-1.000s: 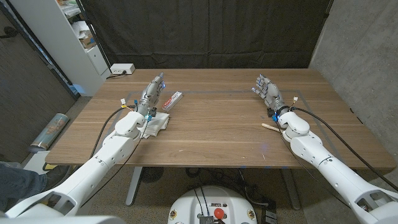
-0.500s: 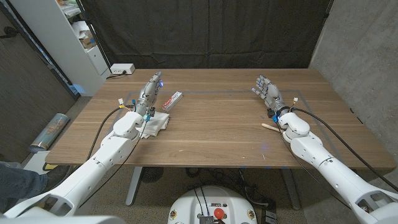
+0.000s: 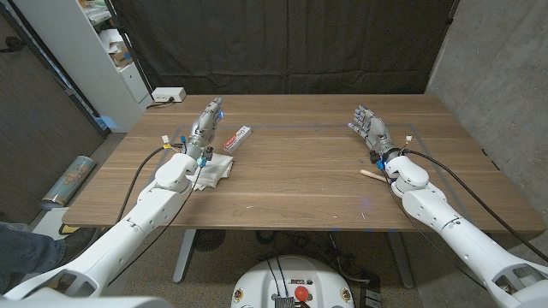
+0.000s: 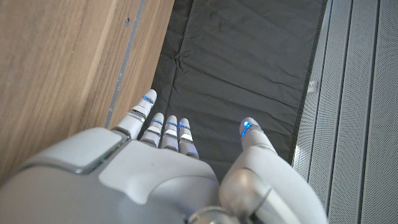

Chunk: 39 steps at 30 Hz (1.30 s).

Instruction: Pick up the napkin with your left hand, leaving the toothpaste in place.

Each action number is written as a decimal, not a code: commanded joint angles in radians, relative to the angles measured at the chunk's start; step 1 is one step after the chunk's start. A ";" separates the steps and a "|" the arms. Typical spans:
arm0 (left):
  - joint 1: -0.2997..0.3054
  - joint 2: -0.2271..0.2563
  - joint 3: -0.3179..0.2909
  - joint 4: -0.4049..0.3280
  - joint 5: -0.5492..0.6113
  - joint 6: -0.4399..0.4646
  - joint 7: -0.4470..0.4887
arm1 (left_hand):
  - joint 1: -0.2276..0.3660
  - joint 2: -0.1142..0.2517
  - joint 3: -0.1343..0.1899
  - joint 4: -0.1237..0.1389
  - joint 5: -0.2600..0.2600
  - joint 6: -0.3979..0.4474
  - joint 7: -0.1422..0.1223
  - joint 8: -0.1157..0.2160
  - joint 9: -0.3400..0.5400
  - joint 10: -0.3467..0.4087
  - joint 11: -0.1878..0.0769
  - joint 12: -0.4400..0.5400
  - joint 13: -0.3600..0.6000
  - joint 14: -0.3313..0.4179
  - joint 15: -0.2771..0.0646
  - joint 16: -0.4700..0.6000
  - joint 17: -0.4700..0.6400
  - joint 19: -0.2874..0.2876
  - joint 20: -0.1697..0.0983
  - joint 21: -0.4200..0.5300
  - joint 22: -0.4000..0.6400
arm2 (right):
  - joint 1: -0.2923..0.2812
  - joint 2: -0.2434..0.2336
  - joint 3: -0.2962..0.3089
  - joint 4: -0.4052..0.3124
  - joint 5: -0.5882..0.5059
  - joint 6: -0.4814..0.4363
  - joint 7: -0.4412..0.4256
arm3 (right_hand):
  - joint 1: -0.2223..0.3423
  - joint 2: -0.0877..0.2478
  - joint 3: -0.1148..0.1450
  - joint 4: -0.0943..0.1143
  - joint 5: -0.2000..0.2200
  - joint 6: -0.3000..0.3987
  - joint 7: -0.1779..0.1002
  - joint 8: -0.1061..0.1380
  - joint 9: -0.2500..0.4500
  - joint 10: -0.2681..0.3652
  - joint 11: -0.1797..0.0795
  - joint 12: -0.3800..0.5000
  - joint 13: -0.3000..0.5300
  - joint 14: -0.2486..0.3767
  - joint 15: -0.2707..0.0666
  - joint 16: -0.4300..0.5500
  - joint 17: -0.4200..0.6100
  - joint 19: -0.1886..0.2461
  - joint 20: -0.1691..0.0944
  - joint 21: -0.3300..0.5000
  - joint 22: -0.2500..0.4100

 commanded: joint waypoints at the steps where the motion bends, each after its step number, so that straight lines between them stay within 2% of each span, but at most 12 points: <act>1: 0.022 0.028 -0.005 -0.048 0.039 -0.007 0.020 | 0.000 0.009 0.001 -0.005 0.001 0.008 0.000 0.008 0.002 0.006 0.001 0.007 -0.001 0.003 -0.004 0.007 0.002 -0.045 0.007 -0.002 0.005 | 0.006 0.001 0.002 0.010 0.003 -0.002 0.003 | 0.004 0.010 -0.003 0.001 0.008 0.005 0.002 0.007 0.000 0.009 0.004 0.010 0.002 0.003 0.003 0.008 0.003 0.006 0.002 0.009 0.006; 17: 0.032 0.033 -0.011 -0.062 0.049 -0.017 0.022 | -0.001 0.009 0.000 -0.007 0.001 0.013 -0.002 0.007 0.002 0.011 0.000 0.007 -0.002 0.006 -0.003 0.007 0.002 -0.042 0.014 -0.007 0.005 | 0.024 0.015 0.001 0.042 0.006 0.009 0.012 | 0.004 0.011 -0.006 0.000 0.008 0.005 0.001 0.007 -0.001 0.008 0.003 0.009 -0.001 0.002 0.002 0.008 -0.001 0.005 0.002 0.009 0.006; 32: 0.059 0.048 -0.010 -0.092 0.104 -0.014 0.064 | -0.002 0.010 -0.001 -0.010 0.000 0.020 -0.005 0.008 0.003 0.014 -0.002 0.007 -0.003 0.009 -0.006 0.006 0.002 -0.041 0.015 -0.011 0.005 | 0.032 0.023 0.003 0.066 0.009 0.024 0.020 | 0.005 0.016 -0.011 -0.002 0.009 0.019 0.007 0.012 -0.002 0.020 0.008 0.014 -0.004 0.008 0.003 0.011 -0.006 0.006 0.003 0.009 0.005; 39: 0.071 0.055 -0.018 -0.088 0.087 -0.014 0.050 | -0.002 0.011 -0.001 -0.011 0.000 0.022 -0.005 0.007 0.003 0.015 -0.002 0.007 -0.003 0.009 -0.007 0.006 0.002 -0.040 0.015 -0.013 0.005 | 0.029 0.024 0.005 0.062 0.006 0.030 0.014 | 0.005 0.018 -0.012 -0.002 0.009 0.018 0.006 0.011 -0.002 0.020 0.007 0.014 -0.005 0.008 0.003 0.011 -0.007 0.006 0.003 0.009 0.005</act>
